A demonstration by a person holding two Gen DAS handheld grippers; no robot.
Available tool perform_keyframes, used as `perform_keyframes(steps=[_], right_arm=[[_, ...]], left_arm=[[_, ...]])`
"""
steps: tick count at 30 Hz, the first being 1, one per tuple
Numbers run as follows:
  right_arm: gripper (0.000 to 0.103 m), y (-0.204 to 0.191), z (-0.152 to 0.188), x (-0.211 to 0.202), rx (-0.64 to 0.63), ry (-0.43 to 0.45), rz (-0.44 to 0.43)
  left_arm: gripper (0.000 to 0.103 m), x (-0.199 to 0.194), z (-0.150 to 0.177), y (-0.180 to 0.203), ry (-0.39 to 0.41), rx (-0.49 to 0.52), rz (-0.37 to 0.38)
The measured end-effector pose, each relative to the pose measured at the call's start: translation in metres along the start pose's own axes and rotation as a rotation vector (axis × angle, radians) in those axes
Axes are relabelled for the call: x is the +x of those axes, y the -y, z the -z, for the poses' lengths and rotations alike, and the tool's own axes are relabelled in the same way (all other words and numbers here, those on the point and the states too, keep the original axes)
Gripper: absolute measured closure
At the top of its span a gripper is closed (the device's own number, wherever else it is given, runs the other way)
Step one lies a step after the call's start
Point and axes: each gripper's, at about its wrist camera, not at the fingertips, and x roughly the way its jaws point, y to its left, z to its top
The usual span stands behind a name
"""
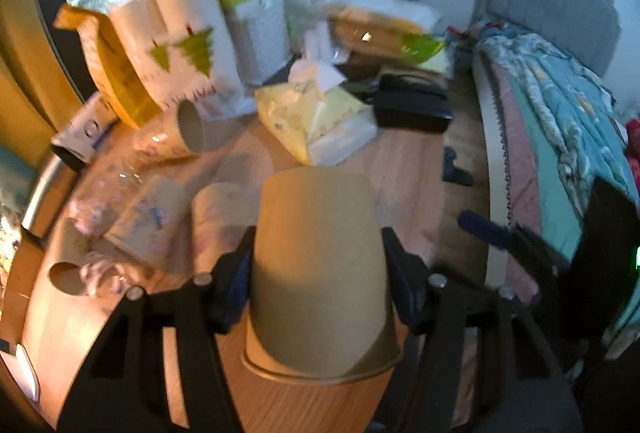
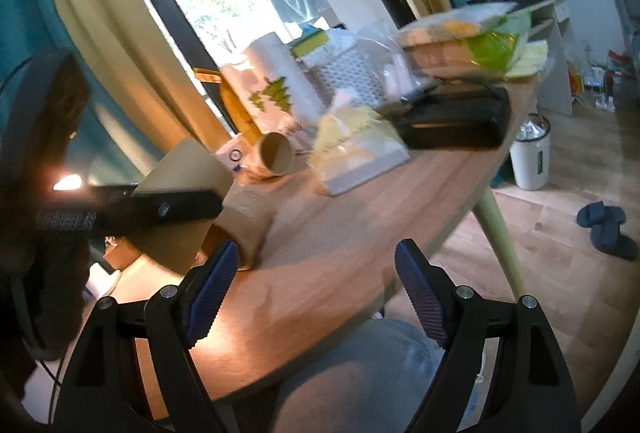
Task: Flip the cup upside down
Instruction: 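Close the left gripper on the tan cup's body and lift it, then rotate the held tan cup with the left gripper so its rim faces down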
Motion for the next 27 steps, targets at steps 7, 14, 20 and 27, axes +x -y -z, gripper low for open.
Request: perform_keyframes(steps=[7, 14, 20, 27], right_arm=[[0.020, -0.043, 0.000, -0.001, -0.010, -0.065, -0.133], [0.020, -0.082, 0.003, 0.002, -0.005, -0.092, -0.162], [0.020, -0.131, 0.016, 0.012, -0.090, -0.117, -0.185], [0.020, -0.174, 0.023, 0.022, -0.134, -0.154, -0.278]], left_arm=[[0.043, -0.064, 0.072, -0.031, 0.227, -0.069, 0.072], [0.043, -0.108, 0.146, -0.050, 0.507, -0.051, -0.042], [0.043, -0.097, 0.170, -0.081, 0.529, -0.113, -0.045], [0.043, -0.086, 0.181, -0.109, 0.469, -0.220, 0.012]])
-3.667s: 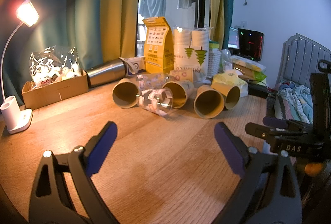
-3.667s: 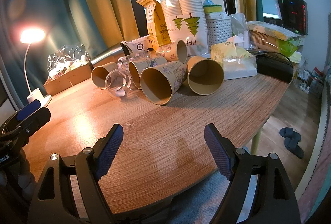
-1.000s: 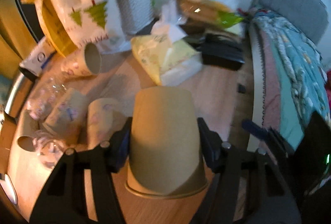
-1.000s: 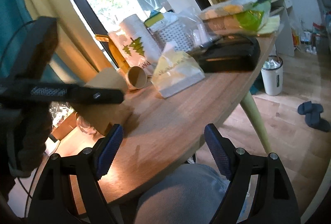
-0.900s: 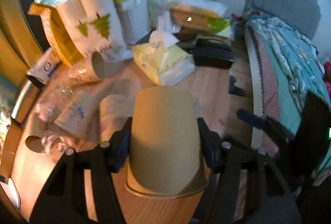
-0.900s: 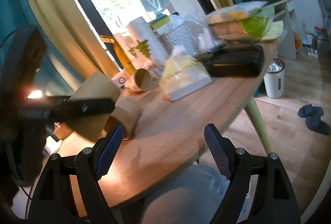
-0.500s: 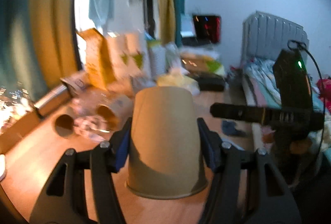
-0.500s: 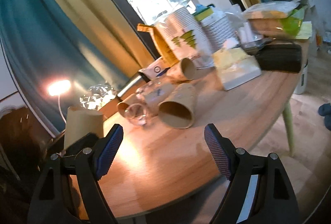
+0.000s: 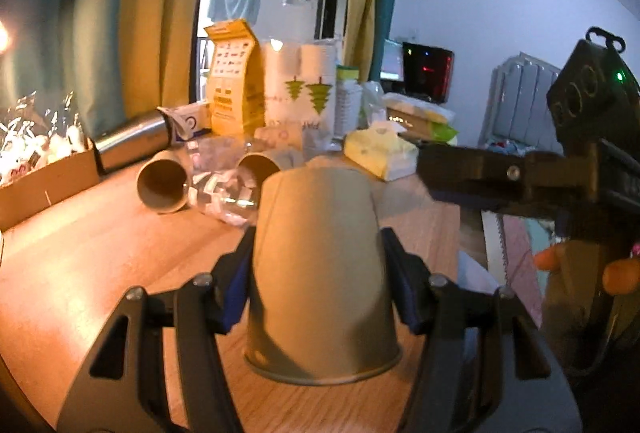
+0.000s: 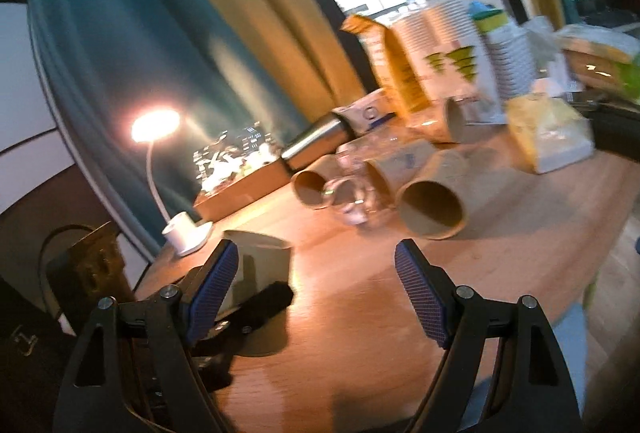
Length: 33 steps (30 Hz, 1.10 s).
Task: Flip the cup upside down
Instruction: 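Rotate the held tan cup with the left gripper so its rim faces down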
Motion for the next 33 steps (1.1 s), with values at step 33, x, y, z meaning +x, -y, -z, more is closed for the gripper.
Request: perform_keyframes(steps=[33], right_arm=[[0.043, -0.006, 0.002, 0.047, 0.114, -0.131, -0.325]], left_arm=[[0.037, -0.020, 0.009, 0.026, 0.062, 0.125, -0.010]])
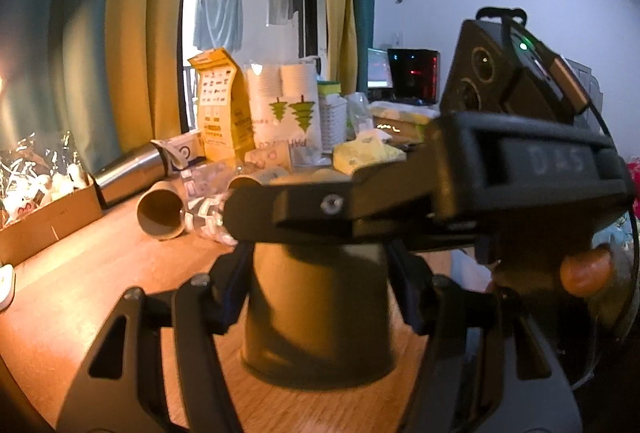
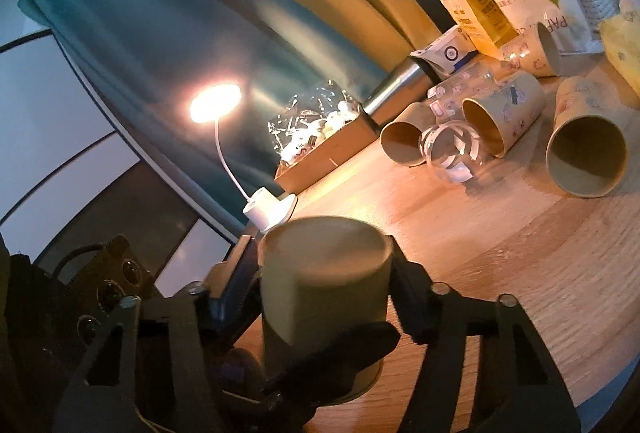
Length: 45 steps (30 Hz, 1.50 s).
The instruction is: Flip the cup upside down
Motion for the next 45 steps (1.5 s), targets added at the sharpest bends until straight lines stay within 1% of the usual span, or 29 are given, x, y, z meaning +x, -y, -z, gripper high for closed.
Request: perform_keyframes(steps=[3, 5, 7, 10, 15, 18, 21, 24, 28, 34, 40, 42, 45], right_arm=[[0.043, -0.001, 0.000, -0.001, -0.007, 0.009, -0.007], [0.043, -0.003, -0.001, -0.001, -0.015, 0.013, -0.004], [0.043, -0.004, -0.003, -0.003, -0.023, 0.023, 0.010], [0.043, -0.005, -0.010, -0.009, -0.052, 0.059, 0.055], [0.043, -0.011, -0.021, -0.026, -0.167, 0.152, 0.237], [0.043, -0.008, -0.020, -0.035, -0.225, 0.194, 0.366], [0.043, 0.001, -0.014, -0.035, -0.269, 0.199, 0.487], [0.043, 0.013, -0.003, -0.026, -0.307, 0.177, 0.555], [0.043, 0.020, 0.001, -0.024, -0.308, 0.193, 0.563], [0.043, 0.027, -0.004, -0.025, -0.297, 0.213, 0.583], [0.043, 0.042, 0.000, -0.010, -0.287, 0.164, 0.637], [0.043, 0.043, 0.002, -0.004, -0.301, 0.148, 0.667], [0.043, 0.044, 0.005, 0.001, -0.314, 0.133, 0.688]], left_arm=[[0.032, 0.000, -0.001, 0.000, 0.002, 0.004, 0.001], [0.020, 0.000, -0.001, 0.000, 0.001, 0.002, 0.001], [0.015, 0.000, -0.001, -0.001, 0.004, -0.004, 0.002], [0.011, 0.000, -0.001, -0.001, 0.004, -0.002, 0.002], [0.011, 0.001, -0.001, -0.001, 0.001, -0.007, 0.000], [0.011, 0.001, -0.001, -0.002, -0.004, -0.016, -0.006], [0.011, 0.002, -0.001, -0.004, -0.008, -0.026, -0.018], [0.011, 0.002, -0.001, -0.006, -0.011, -0.037, -0.027], [0.011, 0.007, 0.000, -0.007, -0.040, -0.042, -0.052], [0.011, 0.005, 0.001, -0.010, -0.029, -0.058, -0.056], [0.011, 0.004, 0.001, -0.011, -0.025, -0.068, -0.073], [0.011, 0.005, 0.001, -0.013, -0.028, -0.076, -0.079], [0.011, 0.004, 0.001, -0.014, -0.029, -0.081, -0.083]])
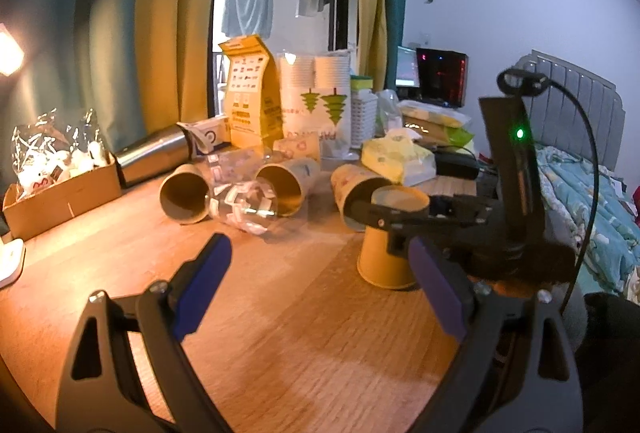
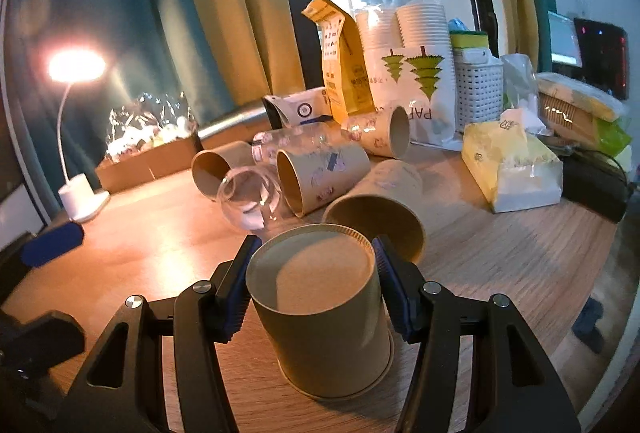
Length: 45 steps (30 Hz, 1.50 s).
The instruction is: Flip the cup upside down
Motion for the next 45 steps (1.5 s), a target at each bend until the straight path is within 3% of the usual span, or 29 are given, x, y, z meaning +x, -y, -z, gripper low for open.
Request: perform_keyframes(steps=[9, 13, 20, 26, 33, 45], right_arm=[[0.042, 0.000, 0.002, -0.001, 0.006, 0.000, 0.000], [0.032, 0.003, -0.001, -0.009, 0.029, 0.015, -0.020], [0.031, 0.000, -0.006, -0.043, 0.051, 0.049, -0.025], [0.030, -0.008, 0.006, -0.078, 0.040, 0.058, 0.028], [0.029, -0.003, 0.021, -0.078, 0.086, 0.015, 0.039], [0.029, -0.007, 0.022, -0.079, 0.065, 0.020, 0.033]], left_arm=[[0.011, 0.000, -0.001, 0.000, -0.002, -0.001, 0.000], [0.011, 0.000, -0.001, 0.000, -0.002, -0.002, 0.000], [0.011, 0.000, -0.001, -0.003, -0.003, -0.012, -0.003], [0.011, 0.000, -0.001, -0.003, -0.003, -0.012, -0.003], [0.011, 0.000, -0.001, -0.005, 0.000, -0.006, -0.004], [0.011, 0.000, -0.001, -0.005, 0.000, -0.004, -0.004]])
